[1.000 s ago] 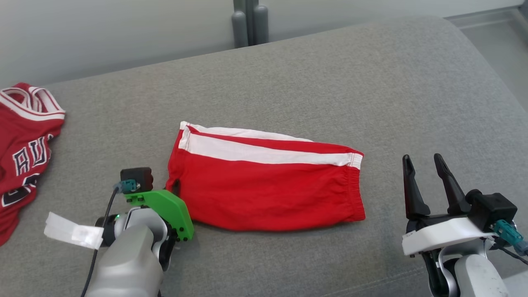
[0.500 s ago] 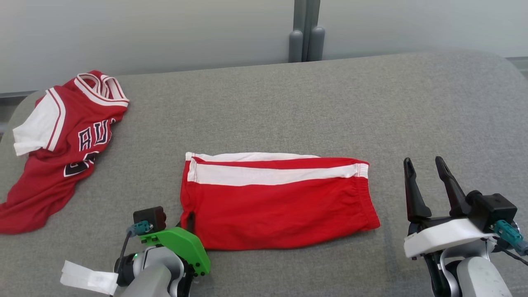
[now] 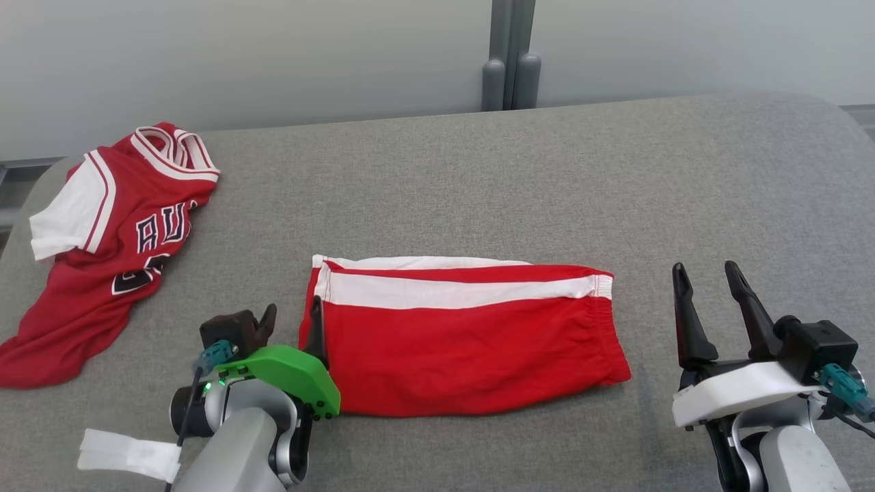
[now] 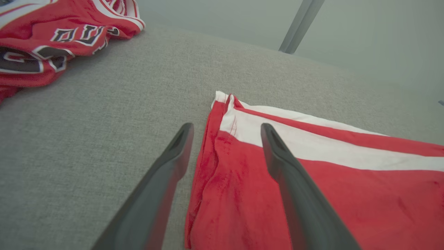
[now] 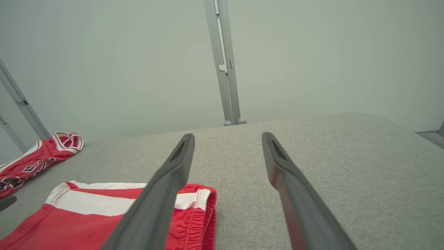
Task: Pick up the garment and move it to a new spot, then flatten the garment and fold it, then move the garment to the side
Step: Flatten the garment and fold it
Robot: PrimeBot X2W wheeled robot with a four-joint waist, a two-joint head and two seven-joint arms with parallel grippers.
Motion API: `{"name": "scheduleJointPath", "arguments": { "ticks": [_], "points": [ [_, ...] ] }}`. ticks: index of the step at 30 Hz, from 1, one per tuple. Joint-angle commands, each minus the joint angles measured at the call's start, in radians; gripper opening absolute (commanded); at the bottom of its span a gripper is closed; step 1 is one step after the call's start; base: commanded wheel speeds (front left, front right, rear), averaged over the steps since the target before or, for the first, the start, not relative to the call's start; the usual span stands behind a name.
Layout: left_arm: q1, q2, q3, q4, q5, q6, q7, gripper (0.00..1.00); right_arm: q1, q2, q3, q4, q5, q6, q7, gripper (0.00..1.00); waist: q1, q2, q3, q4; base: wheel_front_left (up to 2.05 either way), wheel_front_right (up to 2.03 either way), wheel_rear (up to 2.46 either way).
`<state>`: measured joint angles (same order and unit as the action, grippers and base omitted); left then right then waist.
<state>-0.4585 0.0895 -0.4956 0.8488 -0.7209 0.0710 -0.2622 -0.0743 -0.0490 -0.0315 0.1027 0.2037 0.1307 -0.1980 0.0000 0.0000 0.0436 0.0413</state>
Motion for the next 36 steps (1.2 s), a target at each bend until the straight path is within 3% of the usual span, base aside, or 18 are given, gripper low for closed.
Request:
{"name": "scheduleJointPath", "arguments": {
  "ticks": [1, 9, 16, 28, 36],
  "points": [
    [0.038, 0.012, 0.016, -0.042, 0.031, 0.011, -0.002, 1.00, 0.008, -0.003, -0.003, 0.004, -0.007, 0.000, 0.002, 1.00, 0.0000, 0.0000, -0.008, 0.005, 0.00, 0.00, 0.00],
    [0.191, 0.042, 0.121, -0.323, 0.167, 0.036, -0.002, 1.00, 0.033, -0.003, 0.006, 0.037, -0.018, 0.000, 0.021, 1.00, 0.0000, 0.0000, -0.043, 0.017, 0.00, 0.00, 0.00],
    [0.320, 0.040, 0.177, -0.478, 0.229, 0.048, -0.002, 1.00, 0.052, -0.003, 0.014, 0.092, -0.012, 0.000, 0.035, 1.00, 0.0000, 0.0000, -0.056, 0.035, 0.00, 0.00, 0.00],
    [0.409, 0.013, 0.211, -0.601, 0.269, 0.052, -0.002, 1.00, -0.008, -0.003, 0.018, 0.247, -0.011, 0.000, 0.037, 1.00, 0.0000, 0.0000, -0.049, 0.087, 0.00, 0.00, 0.00],
    [0.404, 0.008, 0.211, -0.628, 0.297, 0.046, -0.002, 1.00, -0.102, -0.003, 0.013, 0.431, -0.015, 0.000, 0.040, 1.00, 0.0000, 0.0000, -0.028, 0.130, 0.00, 0.00, 0.00]
  ]
}}
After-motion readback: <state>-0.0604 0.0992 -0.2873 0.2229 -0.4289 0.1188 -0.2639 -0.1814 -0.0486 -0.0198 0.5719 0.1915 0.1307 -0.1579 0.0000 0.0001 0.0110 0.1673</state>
